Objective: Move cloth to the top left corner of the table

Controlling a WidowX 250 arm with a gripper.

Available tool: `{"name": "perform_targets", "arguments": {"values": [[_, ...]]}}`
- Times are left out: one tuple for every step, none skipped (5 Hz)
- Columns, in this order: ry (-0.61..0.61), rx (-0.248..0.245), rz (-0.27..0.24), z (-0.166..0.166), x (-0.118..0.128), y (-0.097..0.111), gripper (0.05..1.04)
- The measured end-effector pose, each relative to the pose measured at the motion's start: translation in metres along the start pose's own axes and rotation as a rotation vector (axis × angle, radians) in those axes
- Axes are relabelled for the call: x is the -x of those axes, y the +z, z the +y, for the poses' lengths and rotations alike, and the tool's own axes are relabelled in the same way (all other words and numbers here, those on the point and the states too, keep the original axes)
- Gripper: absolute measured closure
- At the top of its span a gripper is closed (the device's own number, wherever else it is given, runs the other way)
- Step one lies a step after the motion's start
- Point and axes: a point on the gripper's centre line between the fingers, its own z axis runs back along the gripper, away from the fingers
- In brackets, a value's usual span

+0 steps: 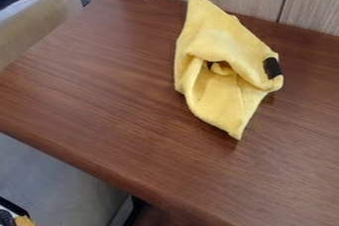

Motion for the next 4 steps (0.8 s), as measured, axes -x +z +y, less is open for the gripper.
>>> {"name": "perform_targets", "arguments": {"values": [[0.009,0.007,0.035,0.001,0.0,-0.012,0.083],[-0.03,0.036,0.081,-0.019,-0.002,-0.029,0.083],[-0.034,0.003,0.073,-0.019,-0.004,-0.047,0.083],[-0.066,-0.084,0.114,-0.002,0.012,-0.084,0.083]]}}
